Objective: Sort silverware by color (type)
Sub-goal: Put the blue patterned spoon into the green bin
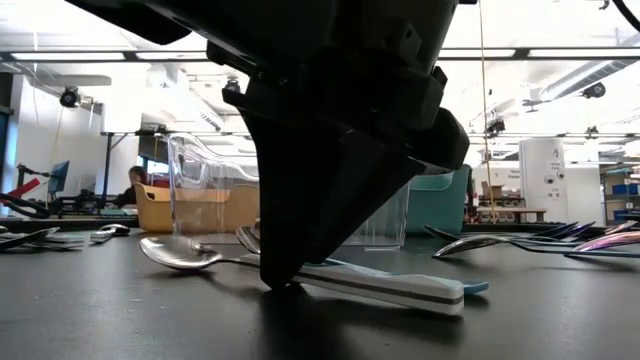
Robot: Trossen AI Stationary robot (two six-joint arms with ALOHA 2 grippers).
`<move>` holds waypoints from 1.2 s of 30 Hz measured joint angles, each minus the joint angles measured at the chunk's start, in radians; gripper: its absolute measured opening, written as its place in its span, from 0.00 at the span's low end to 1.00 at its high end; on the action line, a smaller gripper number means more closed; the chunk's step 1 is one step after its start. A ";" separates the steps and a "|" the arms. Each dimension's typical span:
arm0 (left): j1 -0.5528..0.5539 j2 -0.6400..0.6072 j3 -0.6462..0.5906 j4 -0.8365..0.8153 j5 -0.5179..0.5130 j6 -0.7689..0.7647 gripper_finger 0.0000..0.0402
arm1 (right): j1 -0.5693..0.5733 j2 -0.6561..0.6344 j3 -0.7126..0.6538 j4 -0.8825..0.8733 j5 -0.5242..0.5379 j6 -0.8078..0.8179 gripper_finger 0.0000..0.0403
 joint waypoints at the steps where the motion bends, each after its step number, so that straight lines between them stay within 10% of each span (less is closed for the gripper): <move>1: 0.000 0.000 0.000 0.000 0.000 0.000 0.00 | 0.000 0.000 0.000 0.001 -0.001 0.000 0.06; 36: -0.003 0.000 0.000 0.000 0.002 -0.005 0.00 | 0.018 0.003 0.201 -0.111 -0.038 -0.160 0.03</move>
